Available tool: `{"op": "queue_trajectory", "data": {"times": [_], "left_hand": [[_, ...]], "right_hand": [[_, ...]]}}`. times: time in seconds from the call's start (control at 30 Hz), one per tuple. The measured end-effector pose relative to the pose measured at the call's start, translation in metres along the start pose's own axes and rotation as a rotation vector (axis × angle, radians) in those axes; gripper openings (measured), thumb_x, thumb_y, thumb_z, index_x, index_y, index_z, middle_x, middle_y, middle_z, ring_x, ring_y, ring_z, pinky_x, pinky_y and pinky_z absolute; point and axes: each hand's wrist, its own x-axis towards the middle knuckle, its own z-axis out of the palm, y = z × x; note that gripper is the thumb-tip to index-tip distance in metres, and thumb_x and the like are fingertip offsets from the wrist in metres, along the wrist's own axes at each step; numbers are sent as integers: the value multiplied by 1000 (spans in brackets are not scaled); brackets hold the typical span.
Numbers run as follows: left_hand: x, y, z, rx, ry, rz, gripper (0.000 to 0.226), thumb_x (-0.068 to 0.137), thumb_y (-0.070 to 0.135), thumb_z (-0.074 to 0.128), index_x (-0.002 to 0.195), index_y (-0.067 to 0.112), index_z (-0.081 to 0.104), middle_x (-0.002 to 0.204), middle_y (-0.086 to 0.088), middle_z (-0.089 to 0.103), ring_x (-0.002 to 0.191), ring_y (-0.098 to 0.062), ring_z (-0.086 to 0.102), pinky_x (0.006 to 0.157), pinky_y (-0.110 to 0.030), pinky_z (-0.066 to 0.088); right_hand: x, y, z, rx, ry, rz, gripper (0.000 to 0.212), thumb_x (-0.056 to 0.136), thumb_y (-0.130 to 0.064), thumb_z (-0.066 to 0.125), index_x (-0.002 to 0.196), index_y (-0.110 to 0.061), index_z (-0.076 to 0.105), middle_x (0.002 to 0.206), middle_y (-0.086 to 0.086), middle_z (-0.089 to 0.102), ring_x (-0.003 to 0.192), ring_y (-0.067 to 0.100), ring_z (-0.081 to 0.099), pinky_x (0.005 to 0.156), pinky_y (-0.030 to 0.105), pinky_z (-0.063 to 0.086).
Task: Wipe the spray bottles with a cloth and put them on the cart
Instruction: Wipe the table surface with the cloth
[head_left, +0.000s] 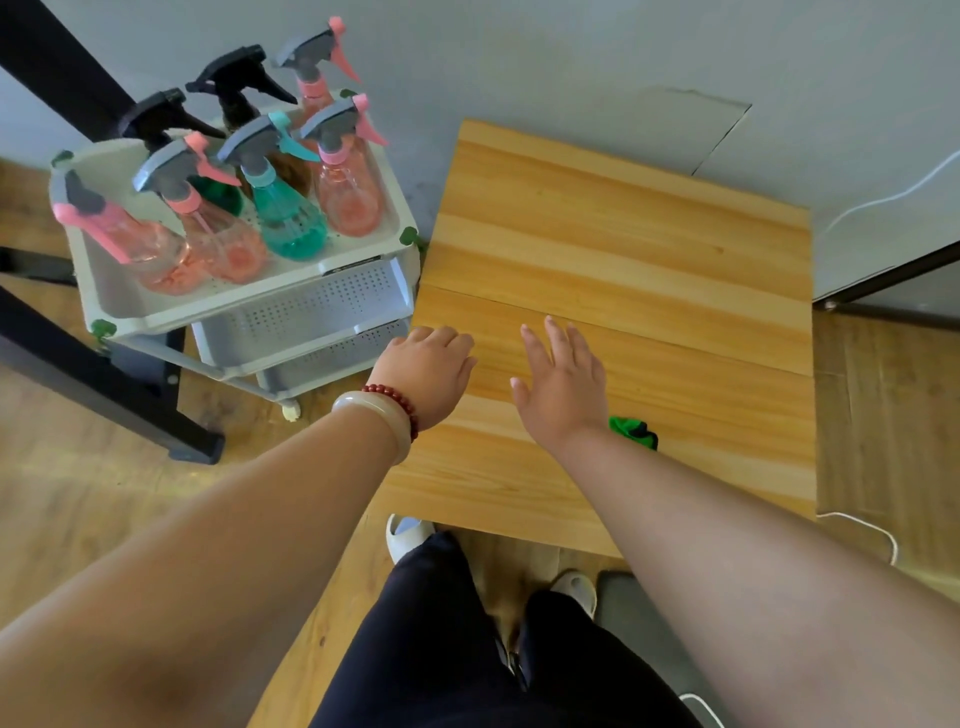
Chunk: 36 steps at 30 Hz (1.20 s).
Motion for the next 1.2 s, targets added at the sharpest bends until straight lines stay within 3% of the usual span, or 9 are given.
{"op": "queue_trajectory", "data": {"times": [0.5,0.77,0.9,1.03,1.13,1.2], "left_hand": [[29,116,88,-28,81,-77,42,108,33,29,145,18,42,147,-1,46,135,-27,40,107,-38,32],[75,118,147,-17,171,6,40,106,31,34,139,14,50,144,-4,50,132,-29,42,107,-42,32],[101,113,166,-46,250,25,39,105,30,36,134,13,54,142,-6,52,132,-32,44,106,-45,33],[119,111,179,-57,308,40,54,98,38,24,140,16,50,148,-4,47,138,-30,38,109,-46,31],[135,104,185,-52,348,25,50,102,36,28,147,20,43,154,-2,40,143,-27,30,113,-45,26],[145,96,188,-38,377,7,46,105,33,31,149,22,39,157,-1,34,145,-26,26,114,-44,24]], "right_hand": [[-15,148,58,-23,53,-35,58,104,-41,36,157,-29,16,166,1,0,152,27,-4,120,45,8],[5,176,128,55,51,55,62,101,-57,29,156,-34,13,166,-2,-4,152,27,-6,122,45,7],[26,172,148,88,173,44,61,100,-58,29,155,-34,19,166,-1,2,152,26,-1,122,44,7],[61,164,148,206,365,-52,59,100,-53,38,153,-29,31,165,1,15,151,28,8,121,44,7],[90,158,147,277,535,-93,58,90,-43,43,140,-15,53,151,10,43,143,34,32,117,49,22],[101,154,151,345,637,-96,52,84,-34,47,125,-9,64,135,12,56,127,36,47,106,49,36]]}}
